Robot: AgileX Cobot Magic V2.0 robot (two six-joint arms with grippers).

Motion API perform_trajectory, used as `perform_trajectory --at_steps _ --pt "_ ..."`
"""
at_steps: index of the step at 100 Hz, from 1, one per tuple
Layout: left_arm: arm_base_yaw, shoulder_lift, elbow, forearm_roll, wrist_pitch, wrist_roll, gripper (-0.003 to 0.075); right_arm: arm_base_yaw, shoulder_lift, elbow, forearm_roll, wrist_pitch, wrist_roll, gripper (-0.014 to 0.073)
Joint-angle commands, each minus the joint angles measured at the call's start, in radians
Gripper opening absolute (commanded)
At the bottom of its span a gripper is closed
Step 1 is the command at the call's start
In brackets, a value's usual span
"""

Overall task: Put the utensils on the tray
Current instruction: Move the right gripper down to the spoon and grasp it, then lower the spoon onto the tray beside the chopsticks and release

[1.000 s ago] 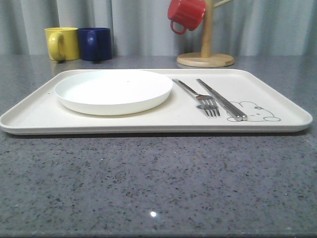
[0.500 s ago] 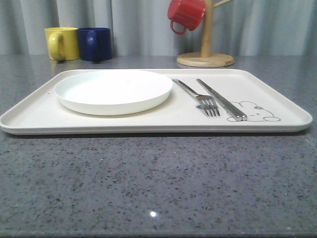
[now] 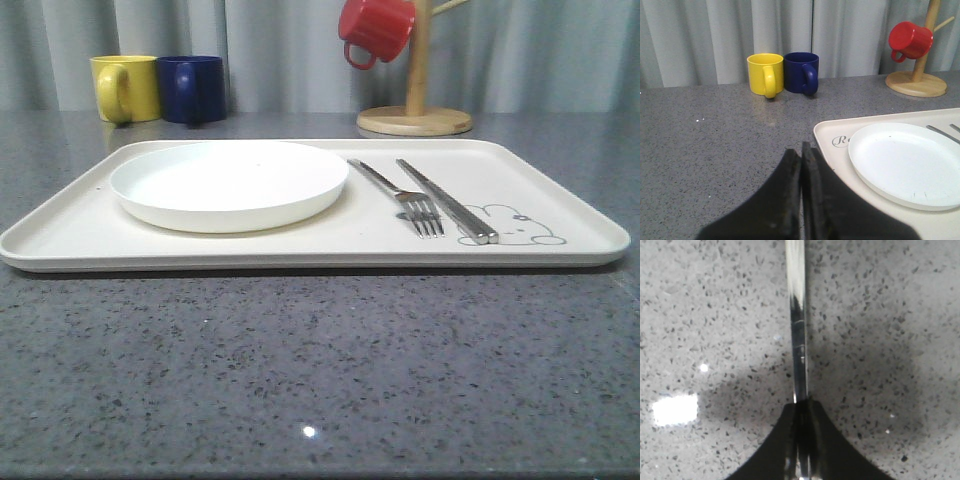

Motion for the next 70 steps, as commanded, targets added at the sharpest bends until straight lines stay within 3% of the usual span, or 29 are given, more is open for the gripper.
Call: perform_trajectory --at_steps 1,35,70 --pt "0.002 0.006 -0.028 -0.019 -0.069 0.001 -0.0019 -0.007 -0.04 -0.022 -0.011 -0.026 -0.008 -0.005" --pt "0.002 0.006 -0.028 -0.019 -0.069 0.001 -0.0019 0.038 -0.223 -0.023 0.081 0.018 0.035 -0.0048" --pt "0.002 0.006 -0.028 -0.019 -0.069 0.001 -0.0019 0.325 -0.318 -0.02 0.076 -0.028 0.146 -0.0048"
